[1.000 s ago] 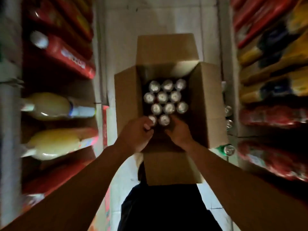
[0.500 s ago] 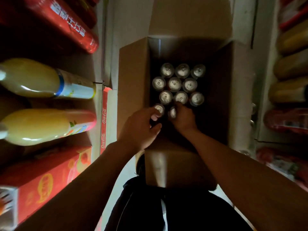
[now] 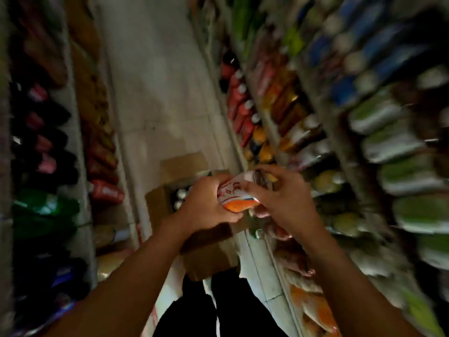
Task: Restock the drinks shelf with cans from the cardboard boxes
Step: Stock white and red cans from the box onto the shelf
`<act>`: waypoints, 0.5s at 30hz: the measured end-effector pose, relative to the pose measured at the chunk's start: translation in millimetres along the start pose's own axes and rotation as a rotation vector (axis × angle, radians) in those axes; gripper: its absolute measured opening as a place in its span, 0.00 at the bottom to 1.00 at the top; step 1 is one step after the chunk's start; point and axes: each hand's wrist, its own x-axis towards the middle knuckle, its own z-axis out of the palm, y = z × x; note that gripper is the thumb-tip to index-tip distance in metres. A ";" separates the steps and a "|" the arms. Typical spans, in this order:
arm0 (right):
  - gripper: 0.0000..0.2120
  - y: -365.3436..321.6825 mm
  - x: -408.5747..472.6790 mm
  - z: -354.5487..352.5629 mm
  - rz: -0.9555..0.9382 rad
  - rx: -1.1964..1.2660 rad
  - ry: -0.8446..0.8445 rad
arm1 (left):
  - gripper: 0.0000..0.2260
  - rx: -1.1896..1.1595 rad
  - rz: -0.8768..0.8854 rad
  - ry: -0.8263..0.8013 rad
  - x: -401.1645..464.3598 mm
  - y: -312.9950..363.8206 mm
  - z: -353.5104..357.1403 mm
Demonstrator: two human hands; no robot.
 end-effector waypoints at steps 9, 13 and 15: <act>0.30 -123.2 -169.1 -138.3 -0.239 0.051 0.668 | 0.30 -0.103 0.407 -0.128 -42.5 261.4 25.5; 0.28 -114.1 -224.7 -191.7 -0.249 0.124 0.846 | 0.32 -0.115 0.521 -0.316 -67.9 325.9 72.7; 0.25 -106.8 -256.3 -220.9 -0.249 0.117 0.928 | 0.32 -0.092 0.608 -0.432 -83.9 354.6 101.7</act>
